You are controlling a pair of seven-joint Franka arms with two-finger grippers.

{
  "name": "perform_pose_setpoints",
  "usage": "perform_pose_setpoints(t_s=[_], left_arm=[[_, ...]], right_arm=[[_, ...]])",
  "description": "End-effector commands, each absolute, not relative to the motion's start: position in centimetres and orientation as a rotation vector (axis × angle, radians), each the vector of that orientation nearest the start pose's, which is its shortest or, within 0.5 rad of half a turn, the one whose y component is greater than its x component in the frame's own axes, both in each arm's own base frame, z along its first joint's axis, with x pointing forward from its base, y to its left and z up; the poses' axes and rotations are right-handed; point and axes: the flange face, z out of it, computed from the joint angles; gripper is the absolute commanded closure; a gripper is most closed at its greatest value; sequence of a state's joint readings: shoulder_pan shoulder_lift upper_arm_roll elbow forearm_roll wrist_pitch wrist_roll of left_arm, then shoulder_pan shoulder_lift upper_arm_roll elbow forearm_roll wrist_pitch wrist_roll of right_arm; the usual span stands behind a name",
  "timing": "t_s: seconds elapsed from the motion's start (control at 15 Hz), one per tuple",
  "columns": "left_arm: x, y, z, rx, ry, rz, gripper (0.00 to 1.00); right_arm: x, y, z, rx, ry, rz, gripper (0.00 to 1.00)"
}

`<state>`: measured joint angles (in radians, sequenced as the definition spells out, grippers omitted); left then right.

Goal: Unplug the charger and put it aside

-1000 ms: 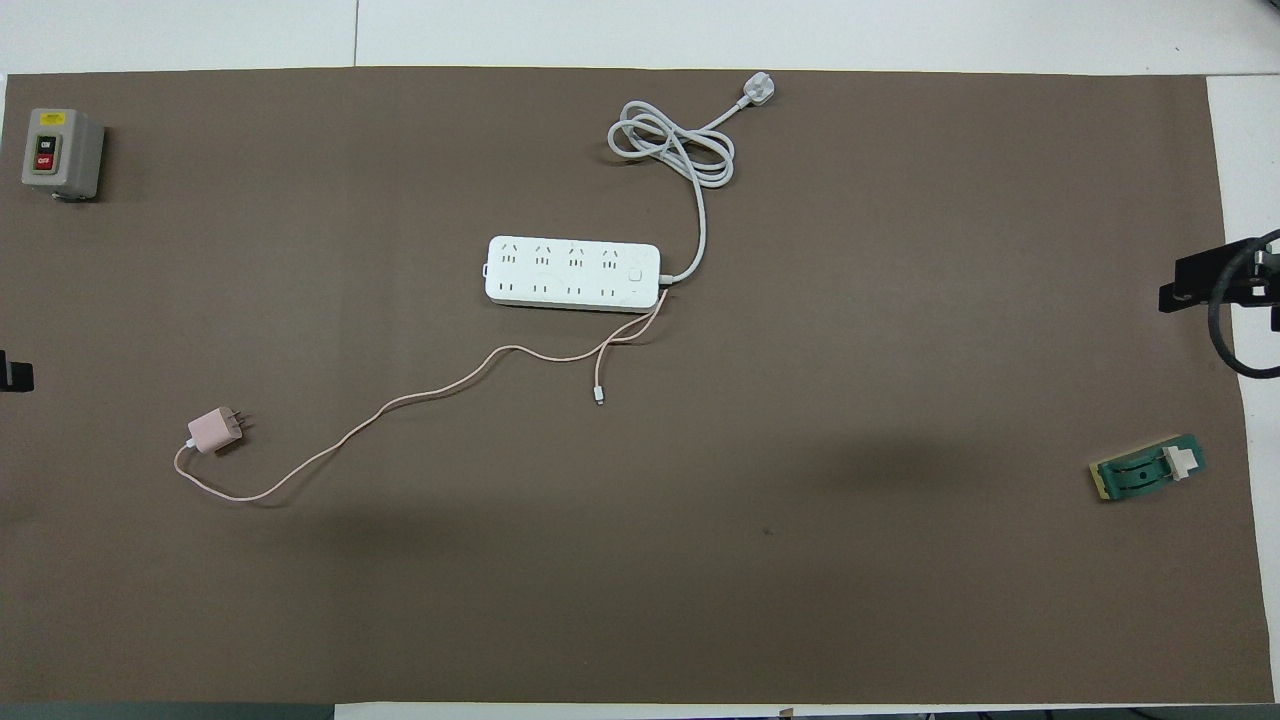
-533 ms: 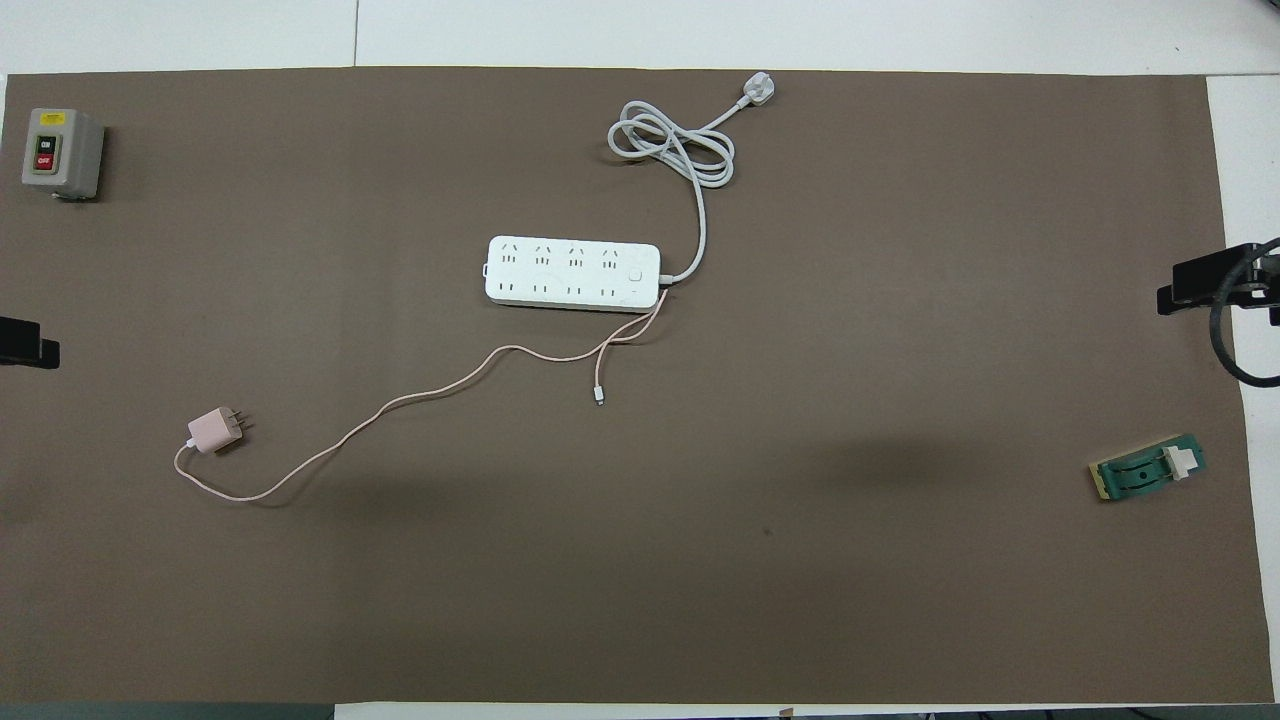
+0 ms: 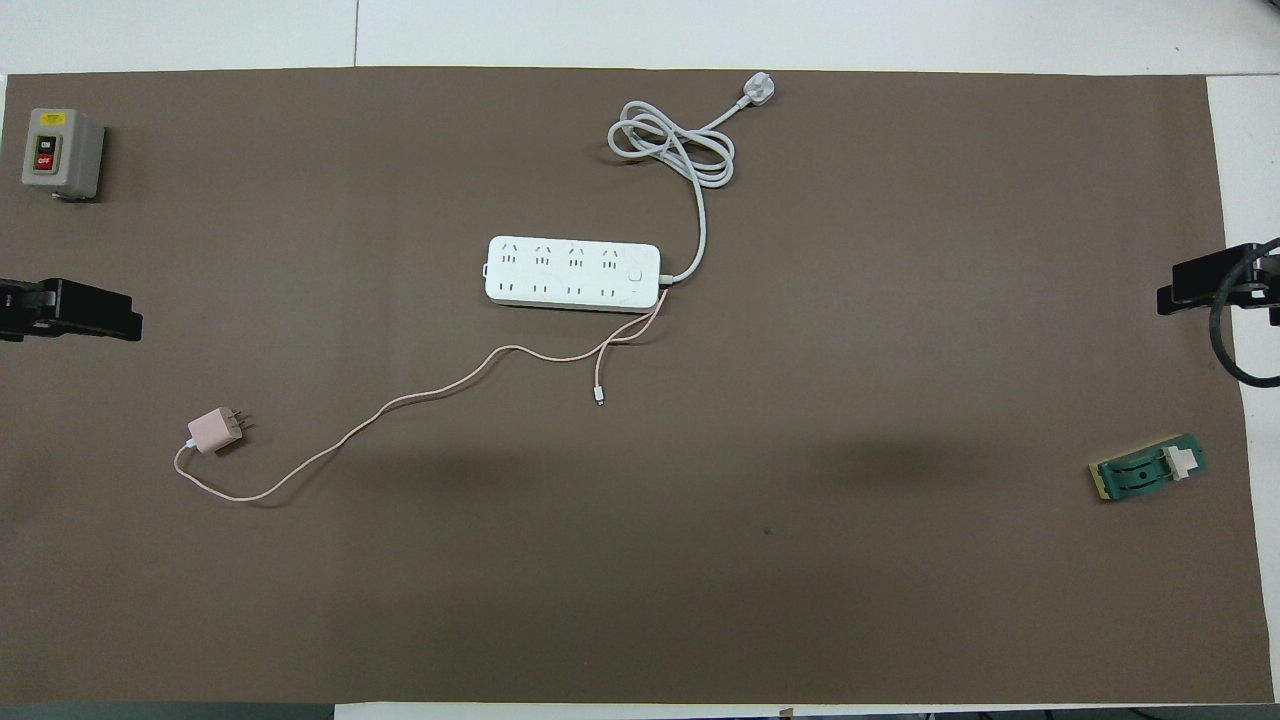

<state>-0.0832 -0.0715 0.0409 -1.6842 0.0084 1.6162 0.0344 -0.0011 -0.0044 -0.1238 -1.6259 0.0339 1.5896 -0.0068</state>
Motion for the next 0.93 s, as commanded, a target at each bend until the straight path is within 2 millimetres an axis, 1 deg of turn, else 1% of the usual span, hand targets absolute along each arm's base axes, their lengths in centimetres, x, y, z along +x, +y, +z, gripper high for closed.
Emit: perform_pose_setpoints(t_s=[0.0,0.13,0.27,0.33,0.4,0.73,0.87], left_arm=[[52.8,-3.3,60.9,-3.11,0.142,-0.015,0.0],[52.4,-3.8,60.6,-3.11,0.155,0.025,0.0],[52.0,-3.9,59.8,-3.109,0.156,0.053,0.0],[51.8,-4.0,59.9,-3.109,0.16,0.049,0.0],[51.7,-4.0,59.4,-3.108,0.161,0.065,0.0],[51.5,-4.0,59.7,-3.112,0.158,0.061,0.0],[51.5,-4.3,59.8,-3.147,0.152,0.073,0.0]], right_arm=[[55.1,-6.4,60.4,-3.098,0.147,0.031,0.0],[55.1,-6.5,60.4,-3.097,0.152,0.031,0.0],[55.1,-6.4,60.4,-3.098,0.15,0.031,0.0],[55.1,-6.4,60.4,-3.098,0.15,0.031,0.0],[55.1,-6.1,60.4,-3.098,0.143,0.031,0.0],[55.2,-5.9,60.4,-3.098,0.138,0.029,0.0],[55.2,-5.9,60.4,-3.098,0.135,0.031,0.0]])
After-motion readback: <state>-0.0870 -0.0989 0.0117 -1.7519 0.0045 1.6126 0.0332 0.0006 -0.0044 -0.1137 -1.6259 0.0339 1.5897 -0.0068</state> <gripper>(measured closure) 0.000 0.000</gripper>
